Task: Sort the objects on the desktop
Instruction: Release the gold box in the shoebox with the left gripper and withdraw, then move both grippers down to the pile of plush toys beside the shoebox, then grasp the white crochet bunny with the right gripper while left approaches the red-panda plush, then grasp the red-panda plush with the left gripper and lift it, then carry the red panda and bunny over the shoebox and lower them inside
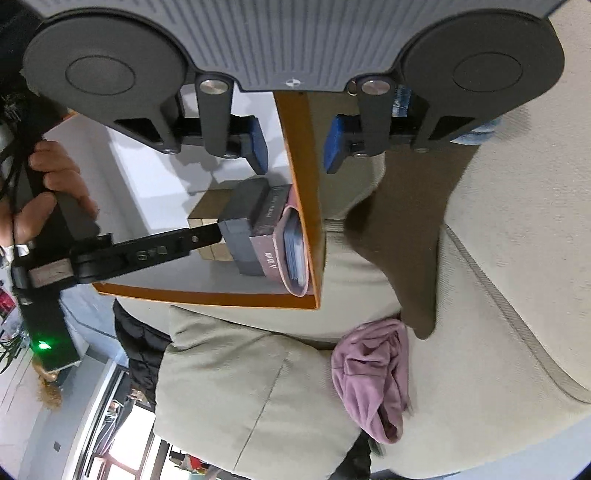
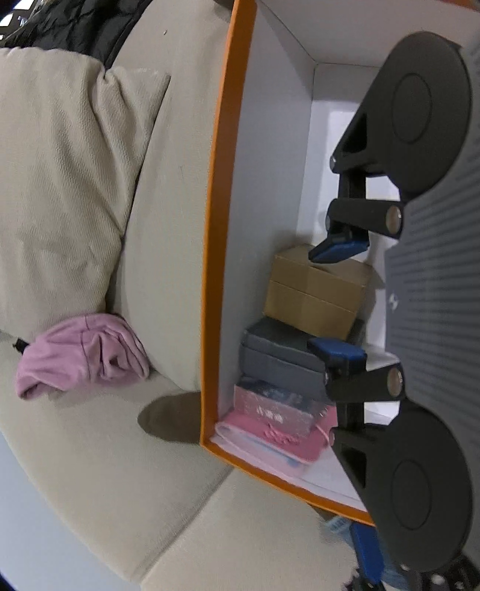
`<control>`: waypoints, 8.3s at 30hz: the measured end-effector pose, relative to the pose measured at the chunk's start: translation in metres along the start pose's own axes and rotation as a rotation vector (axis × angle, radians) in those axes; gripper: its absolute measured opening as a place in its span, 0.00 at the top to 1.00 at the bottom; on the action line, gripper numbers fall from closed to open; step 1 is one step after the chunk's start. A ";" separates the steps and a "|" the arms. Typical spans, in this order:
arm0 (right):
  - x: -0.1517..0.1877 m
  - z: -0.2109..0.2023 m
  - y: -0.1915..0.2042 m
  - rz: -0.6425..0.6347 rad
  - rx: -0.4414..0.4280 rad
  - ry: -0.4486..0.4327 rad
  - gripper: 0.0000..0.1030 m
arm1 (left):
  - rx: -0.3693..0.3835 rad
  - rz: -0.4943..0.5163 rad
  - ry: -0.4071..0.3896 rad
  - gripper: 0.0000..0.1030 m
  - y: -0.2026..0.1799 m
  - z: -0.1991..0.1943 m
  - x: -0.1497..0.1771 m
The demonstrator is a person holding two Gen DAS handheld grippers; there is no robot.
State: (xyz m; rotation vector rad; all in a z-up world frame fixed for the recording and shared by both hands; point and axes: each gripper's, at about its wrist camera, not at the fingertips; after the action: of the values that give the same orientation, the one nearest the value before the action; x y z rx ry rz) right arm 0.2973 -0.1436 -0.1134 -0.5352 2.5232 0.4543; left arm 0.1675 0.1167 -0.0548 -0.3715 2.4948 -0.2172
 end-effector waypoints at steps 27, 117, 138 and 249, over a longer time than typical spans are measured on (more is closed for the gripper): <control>0.018 -0.051 0.047 -0.551 0.132 -0.043 0.54 | 0.029 -0.027 -0.062 0.73 -0.004 -0.044 0.020; 0.164 -0.070 0.148 -0.145 -0.103 0.077 0.40 | -0.071 0.160 0.140 0.63 0.015 -0.066 0.135; 0.161 -0.127 0.109 -0.094 -0.120 -0.064 0.39 | -0.158 0.476 0.288 0.40 -0.017 0.011 0.100; 0.043 -0.135 0.051 -0.157 0.027 -0.173 0.39 | 0.028 -0.098 0.075 0.57 -0.052 -0.037 -0.013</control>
State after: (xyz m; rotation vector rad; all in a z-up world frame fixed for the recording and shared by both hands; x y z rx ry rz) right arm 0.1840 -0.1674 -0.0166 -0.6494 2.2987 0.3892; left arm 0.1672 0.0744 -0.0057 -0.4832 2.5465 -0.3103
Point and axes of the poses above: each gripper's, at about its wrist camera, not at the fingertips, and z roughly the way its jaws point, y to its left, x to its underside, and after that the axes turned 13 degrees about -z, right-handed
